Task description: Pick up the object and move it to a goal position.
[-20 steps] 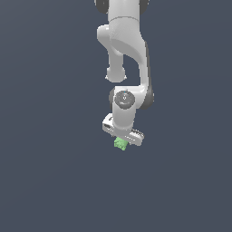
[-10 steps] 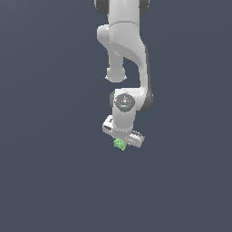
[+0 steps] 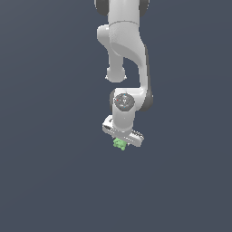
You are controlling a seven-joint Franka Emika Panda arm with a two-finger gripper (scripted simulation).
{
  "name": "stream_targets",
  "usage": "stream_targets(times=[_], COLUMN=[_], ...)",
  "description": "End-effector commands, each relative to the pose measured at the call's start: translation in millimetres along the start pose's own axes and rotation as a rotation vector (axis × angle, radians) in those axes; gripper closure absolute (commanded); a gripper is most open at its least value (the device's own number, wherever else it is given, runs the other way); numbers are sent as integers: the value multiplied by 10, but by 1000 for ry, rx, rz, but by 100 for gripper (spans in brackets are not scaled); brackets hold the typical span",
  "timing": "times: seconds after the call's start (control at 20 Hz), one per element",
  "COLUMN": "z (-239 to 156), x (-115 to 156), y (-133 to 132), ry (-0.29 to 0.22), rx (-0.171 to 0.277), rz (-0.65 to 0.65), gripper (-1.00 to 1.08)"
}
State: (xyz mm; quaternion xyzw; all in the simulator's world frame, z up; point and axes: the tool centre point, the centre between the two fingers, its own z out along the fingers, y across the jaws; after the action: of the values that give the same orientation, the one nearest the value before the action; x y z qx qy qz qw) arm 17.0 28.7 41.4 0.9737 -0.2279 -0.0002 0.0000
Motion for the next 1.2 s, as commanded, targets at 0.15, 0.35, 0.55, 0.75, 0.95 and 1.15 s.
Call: stream_targets(times=[0.15,0.35,0.55,0.75,0.95,1.15], z=[-66,-161,-302,-487,-660,-801], x=[-44,-111,-211,-337,-452,-539], y=[85,214,404,654,884,1067], ry=[0,0,0,0,0,0], rx=[1,1,1,1,1,1], rz=[0,0,0,0,0,0], gripper=[108,108,108,108,108,108])
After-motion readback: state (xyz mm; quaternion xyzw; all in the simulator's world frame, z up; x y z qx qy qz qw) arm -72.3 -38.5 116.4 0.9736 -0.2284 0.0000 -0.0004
